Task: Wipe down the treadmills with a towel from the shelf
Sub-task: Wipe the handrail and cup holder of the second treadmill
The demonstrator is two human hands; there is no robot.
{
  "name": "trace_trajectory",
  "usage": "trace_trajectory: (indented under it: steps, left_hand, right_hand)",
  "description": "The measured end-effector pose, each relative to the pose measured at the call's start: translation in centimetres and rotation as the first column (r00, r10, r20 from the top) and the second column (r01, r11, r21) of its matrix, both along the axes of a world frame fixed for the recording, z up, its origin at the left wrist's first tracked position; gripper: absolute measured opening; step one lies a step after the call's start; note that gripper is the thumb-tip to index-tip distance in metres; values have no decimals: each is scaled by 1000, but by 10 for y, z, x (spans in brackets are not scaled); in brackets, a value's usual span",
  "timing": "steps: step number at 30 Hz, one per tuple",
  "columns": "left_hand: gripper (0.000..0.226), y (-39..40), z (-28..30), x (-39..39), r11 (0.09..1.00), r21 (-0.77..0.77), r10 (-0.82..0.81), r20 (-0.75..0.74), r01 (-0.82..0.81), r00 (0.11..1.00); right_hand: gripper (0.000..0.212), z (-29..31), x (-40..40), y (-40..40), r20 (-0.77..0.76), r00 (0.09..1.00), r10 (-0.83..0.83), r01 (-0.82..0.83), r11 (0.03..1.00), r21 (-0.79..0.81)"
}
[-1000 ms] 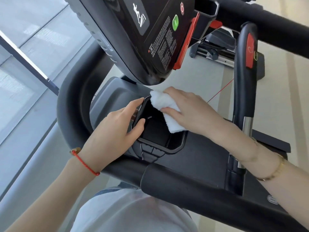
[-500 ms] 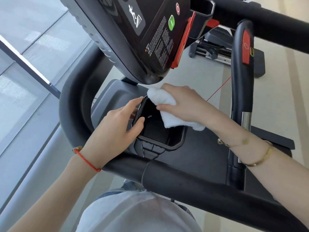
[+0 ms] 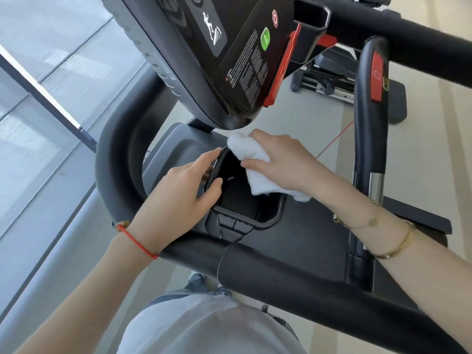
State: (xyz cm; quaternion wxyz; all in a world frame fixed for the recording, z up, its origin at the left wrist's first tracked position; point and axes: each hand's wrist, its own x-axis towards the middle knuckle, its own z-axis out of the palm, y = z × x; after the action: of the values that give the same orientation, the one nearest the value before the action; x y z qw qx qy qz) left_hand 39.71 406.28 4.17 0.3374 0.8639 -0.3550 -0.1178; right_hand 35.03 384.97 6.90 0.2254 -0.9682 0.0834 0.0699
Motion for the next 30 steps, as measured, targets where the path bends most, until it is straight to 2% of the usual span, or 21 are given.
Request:
trace_trajectory:
  steps: [2,4,8,11,15,17,20,22,24,26,30]
  left_hand:
    - [56,0,0,0,1000,-7,2,1,-2,1000]
    - [56,0,0,0,1000,-15,9,-13,-9,1000]
    - [55,1,-1,-1,1000,-17,25,-5,-26,1000]
    - [55,1,0,-1,1000,-9,27,-8,-27,1000]
    - [56,2,2,-1,1000,11,18,2,-18,1000]
    - [57,2,4,-1,1000,18,3,2,-3,1000]
    - [58,3,6,-1,1000,13,5,-22,-5,1000]
    - [57,4,6,-2,1000,9,6,-28,-5,1000]
    - [54,5,7,-3,1000,4,12,-25,-11,1000]
    - [52,5,7,-2,999,-13,29,-32,-30,999]
    - [51,4,8,-3,999,-14,43,-39,-44,998]
  right_hand:
    - [29,-2,-8,0,51,999,-3,3,1000,-5]
    - [34,-4,-26,-5,94,996,-6,-1,997,73]
    - [48,-7,-71,-12,179,978,104,-137,974,180]
    - [55,-8,-82,-16,165,976,140,-179,951,253]
    - [48,3,-74,-15,278,957,81,-178,923,341]
    - [35,7,-65,-7,333,923,193,-286,922,259]
    - [19,11,-46,7,256,890,378,-418,900,122]
    - [11,11,-36,10,193,855,482,-481,875,-56]
    - [18,14,-31,8,105,804,585,-548,799,-249]
    - [21,21,-28,3,-4,761,649,-623,729,-282]
    - [13,25,-21,2,-168,648,743,-757,604,-250]
